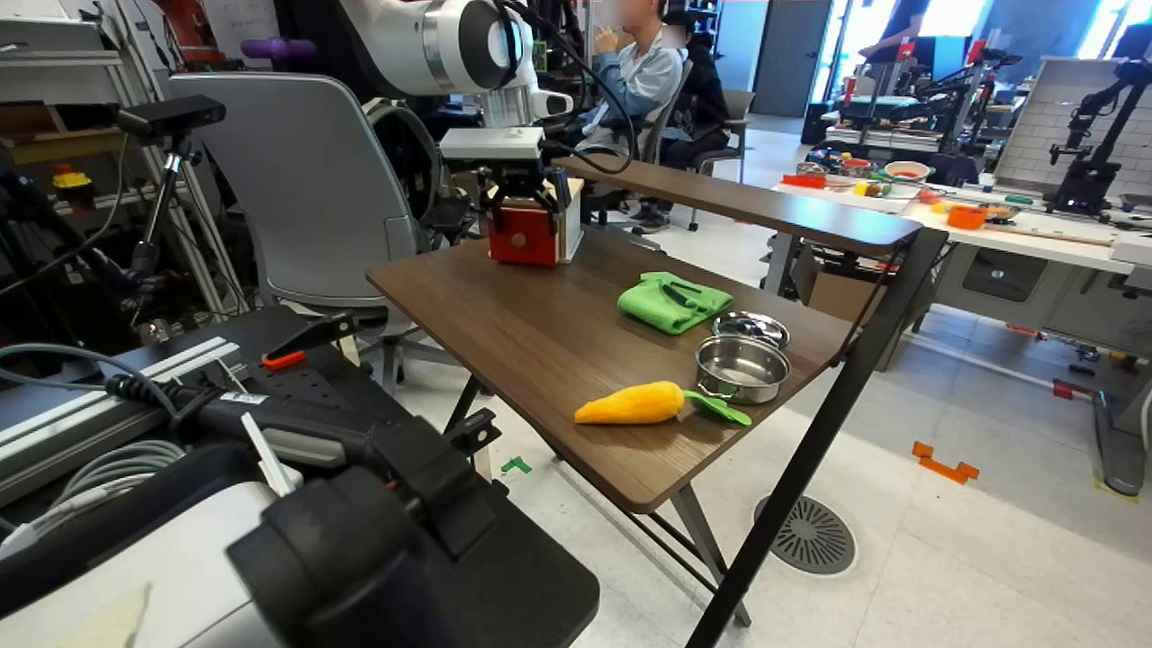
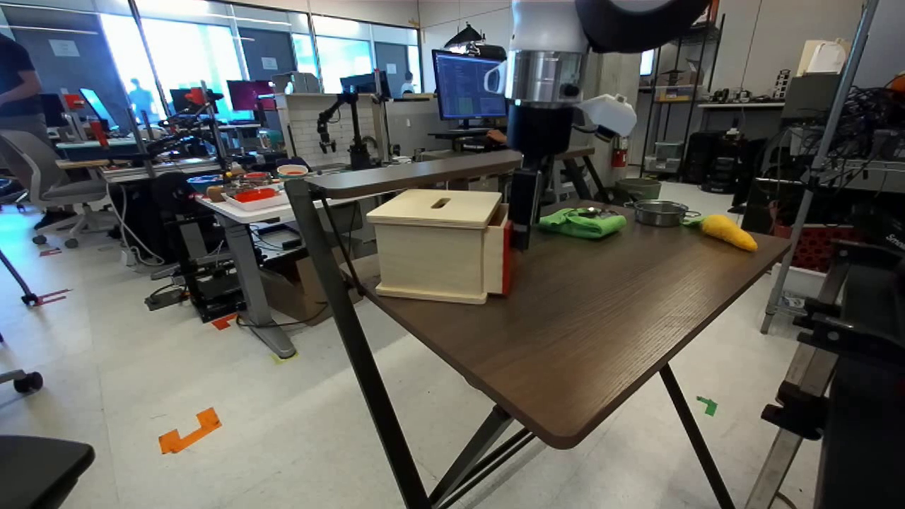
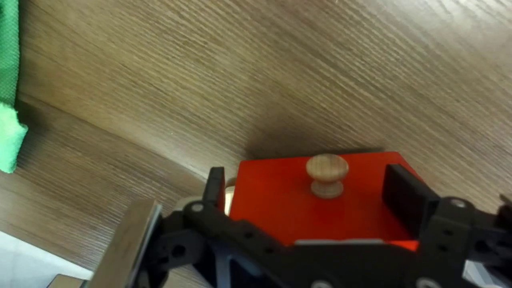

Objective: Close the drawer

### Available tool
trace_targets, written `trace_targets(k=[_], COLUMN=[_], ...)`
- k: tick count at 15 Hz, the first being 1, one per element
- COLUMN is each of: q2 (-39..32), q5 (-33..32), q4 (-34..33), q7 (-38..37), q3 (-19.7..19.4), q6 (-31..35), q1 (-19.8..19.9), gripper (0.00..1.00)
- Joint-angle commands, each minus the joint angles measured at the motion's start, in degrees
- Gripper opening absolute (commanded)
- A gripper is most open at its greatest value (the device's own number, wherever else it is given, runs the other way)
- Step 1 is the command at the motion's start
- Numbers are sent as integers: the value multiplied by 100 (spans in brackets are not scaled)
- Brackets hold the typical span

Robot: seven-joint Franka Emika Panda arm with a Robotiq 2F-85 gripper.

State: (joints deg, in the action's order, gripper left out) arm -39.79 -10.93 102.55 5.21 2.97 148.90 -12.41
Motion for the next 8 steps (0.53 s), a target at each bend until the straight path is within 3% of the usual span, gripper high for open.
trace_targets(k=[1, 8], q2=[-238, -383], q5=[-148, -238], q4=[-393, -650], q7=[-158, -402], q3=[-85, -225], q6=[39, 297], q1=[-118, -307], gripper=[100, 100])
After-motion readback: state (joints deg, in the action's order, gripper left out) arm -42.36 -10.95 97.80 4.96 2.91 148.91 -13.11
